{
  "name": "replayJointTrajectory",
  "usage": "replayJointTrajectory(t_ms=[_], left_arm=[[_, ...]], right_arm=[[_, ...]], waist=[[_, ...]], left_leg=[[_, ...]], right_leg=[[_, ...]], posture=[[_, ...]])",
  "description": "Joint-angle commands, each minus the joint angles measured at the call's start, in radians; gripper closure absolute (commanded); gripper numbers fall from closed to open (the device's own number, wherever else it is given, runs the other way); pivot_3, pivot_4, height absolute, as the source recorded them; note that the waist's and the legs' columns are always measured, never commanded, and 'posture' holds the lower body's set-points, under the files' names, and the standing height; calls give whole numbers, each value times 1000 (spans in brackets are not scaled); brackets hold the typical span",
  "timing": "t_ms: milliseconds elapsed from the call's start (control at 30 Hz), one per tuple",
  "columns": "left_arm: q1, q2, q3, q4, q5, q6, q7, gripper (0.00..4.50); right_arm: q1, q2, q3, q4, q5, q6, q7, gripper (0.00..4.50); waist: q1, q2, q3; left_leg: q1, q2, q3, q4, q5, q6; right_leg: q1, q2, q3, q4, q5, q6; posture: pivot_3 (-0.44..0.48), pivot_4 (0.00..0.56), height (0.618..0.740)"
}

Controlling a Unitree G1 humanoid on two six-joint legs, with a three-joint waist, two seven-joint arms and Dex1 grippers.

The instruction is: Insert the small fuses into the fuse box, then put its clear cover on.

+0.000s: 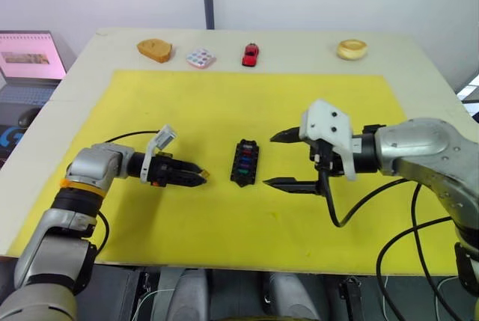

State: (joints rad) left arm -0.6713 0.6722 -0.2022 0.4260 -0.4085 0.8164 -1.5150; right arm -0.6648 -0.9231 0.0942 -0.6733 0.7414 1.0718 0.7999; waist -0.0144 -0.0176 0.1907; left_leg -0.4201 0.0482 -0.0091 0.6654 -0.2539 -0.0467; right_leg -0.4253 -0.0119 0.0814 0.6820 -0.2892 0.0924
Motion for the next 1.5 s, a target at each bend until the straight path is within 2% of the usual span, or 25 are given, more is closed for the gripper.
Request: replayJointTrajectory(t_ms=[33, 100, 133, 467, 567, 633, 1200, 1400, 1500], left_arm=[[19, -18, -26, 22, 12, 26, 7, 1492], [16, -21, -22, 30, 13, 28, 12, 2079], [16, -21, -23, 32, 18, 22, 14, 2512], [21, -30, -17, 40, 16, 31, 14, 2512], [21, -32, -15, 40, 17, 31, 17, 3421], [22, -31, -18, 42, 26, 17, 20, 4331], [27, -13, 3, 46, 39, -6, 16, 4436], [3, 3, 35, 44, 29, -20, 22, 4436], [-15, 8, 66, -13, -8, -1, 18, 4436]], right_arm=[[0, -12, -16, -23, -7, -16, 1, 0], [-2, -8, -15, -21, -9, -15, 1, 0], [-3, -7, -14, -21, -9, -15, 2, 0], [-4, -1, -19, -18, -5, -9, 0, 0], [-4, 0, -19, -18, -5, -9, -1, 0], [-4, 0, -19, -15, -5, -8, 0, 0], [-11, 5, -6, 0, -16, -15, 4, 0], [-36, 17, -16, 24, 24, 47, -8, 0], [-71, 44, -39, 59, 90, 140, -31, 0]], waist=[[0, 0, 0], [0, 0, 0], [-2, 0, 0], [-1, 0, 0], [-2, 0, 0], [-3, 0, 0], [-3, 0, 0], [-6, 0, 0], [-7, 0, 0]], left_leg=[[0, 0, 0, 0, 0, 0], [0, 0, 0, 0, 0, 0], [0, 0, 0, 0, 0, 0], [0, 0, 0, 0, 0, 1], [0, 0, 0, 0, 0, 1], [0, 0, 0, 0, 0, 1], [0, 0, 0, 0, 0, 1], [0, 0, 0, 0, 0, 1], [0, 0, 0, 0, 0, 1]], right_leg=[[0, 0, 0, 0, 0, 0], [0, 0, 0, 0, 0, 0], [0, 0, 0, 0, 0, 0], [0, 0, 0, 0, 0, 0], [0, 0, 0, 0, 0, 0], [0, 0, 0, 0, 0, 0], [0, 0, 0, 0, 0, 0], [0, 1, 0, 0, 0, 0], [0, 1, 0, 1, 0, 0]], posture=[[0, 150, 740], [0, 150, 740], [0, 150, 740], [0, 150, 740], [0, 150, 740], [0, 150, 740], [0, 150, 740], [0, 150, 740], [0, 150, 740]])
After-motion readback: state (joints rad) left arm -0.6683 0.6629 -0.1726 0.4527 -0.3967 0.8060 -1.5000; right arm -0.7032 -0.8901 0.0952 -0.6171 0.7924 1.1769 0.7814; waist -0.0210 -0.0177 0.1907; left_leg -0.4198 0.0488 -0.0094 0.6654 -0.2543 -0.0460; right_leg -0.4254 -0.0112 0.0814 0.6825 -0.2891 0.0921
